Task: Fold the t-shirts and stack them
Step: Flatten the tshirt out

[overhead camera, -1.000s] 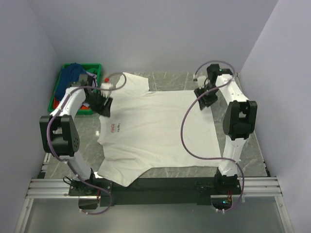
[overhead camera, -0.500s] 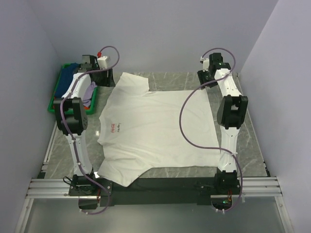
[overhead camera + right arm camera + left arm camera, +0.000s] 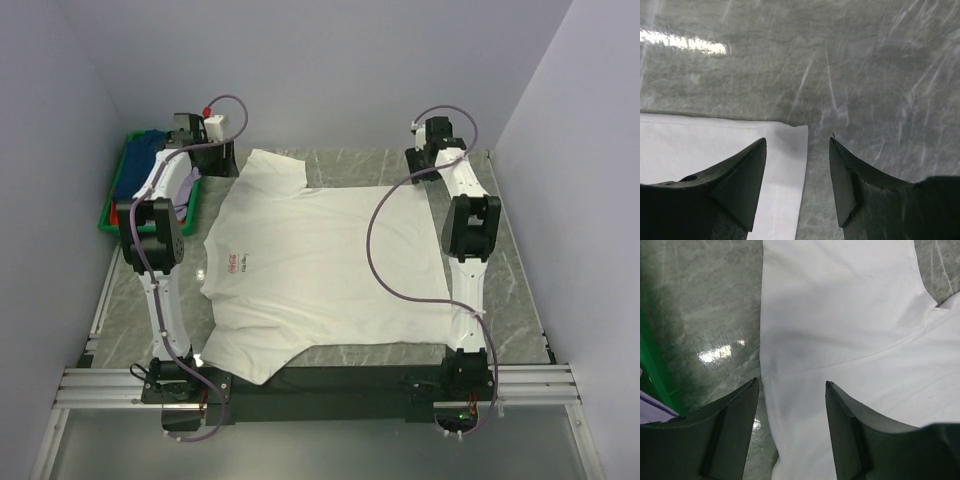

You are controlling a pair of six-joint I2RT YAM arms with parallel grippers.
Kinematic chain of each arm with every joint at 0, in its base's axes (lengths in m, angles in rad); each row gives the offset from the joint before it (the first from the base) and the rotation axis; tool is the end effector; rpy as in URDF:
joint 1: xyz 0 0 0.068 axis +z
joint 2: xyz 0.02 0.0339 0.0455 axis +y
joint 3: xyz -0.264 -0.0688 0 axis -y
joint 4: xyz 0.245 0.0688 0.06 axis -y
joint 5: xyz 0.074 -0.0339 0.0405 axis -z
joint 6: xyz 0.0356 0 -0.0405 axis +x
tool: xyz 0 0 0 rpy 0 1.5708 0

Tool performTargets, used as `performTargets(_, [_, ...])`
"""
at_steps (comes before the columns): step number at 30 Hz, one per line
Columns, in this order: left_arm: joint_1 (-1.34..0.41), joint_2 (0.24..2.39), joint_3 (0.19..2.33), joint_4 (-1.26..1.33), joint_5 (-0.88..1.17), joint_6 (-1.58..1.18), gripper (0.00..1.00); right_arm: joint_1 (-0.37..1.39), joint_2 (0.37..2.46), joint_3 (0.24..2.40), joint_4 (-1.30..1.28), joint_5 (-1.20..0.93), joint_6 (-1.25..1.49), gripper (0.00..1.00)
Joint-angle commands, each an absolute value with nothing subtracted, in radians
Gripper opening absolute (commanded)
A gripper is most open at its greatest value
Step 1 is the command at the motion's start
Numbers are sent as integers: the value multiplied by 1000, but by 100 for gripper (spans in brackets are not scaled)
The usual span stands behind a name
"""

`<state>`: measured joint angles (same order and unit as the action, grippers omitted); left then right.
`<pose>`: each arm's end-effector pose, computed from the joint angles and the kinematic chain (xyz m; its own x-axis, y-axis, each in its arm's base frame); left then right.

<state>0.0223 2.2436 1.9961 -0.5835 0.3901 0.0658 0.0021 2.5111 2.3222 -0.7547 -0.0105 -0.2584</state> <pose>0.5090 -0.0022 0.2391 -0.7213 0.0447 -0.6911 0.2837 0.9294 -0.2359 0.5495 0.0015 0.1933 -0.7807 -0.2572 -0.5696 -0.2149 0.9663 -0.1417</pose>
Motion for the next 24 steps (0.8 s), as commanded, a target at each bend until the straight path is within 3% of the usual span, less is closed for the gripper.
performTargets(1, [8,2247,1991,-551,361,106,62,6,2517,2355,-758,3,-267,60])
performTargets(13, [-34,2250,1990,-557,342,140,61,18,2582,2421,-874,-12,-316,61])
performTargets(24, [-78,2154,1738,-583,290,267,58,17,2557,2306,-957,-29,-339,59])
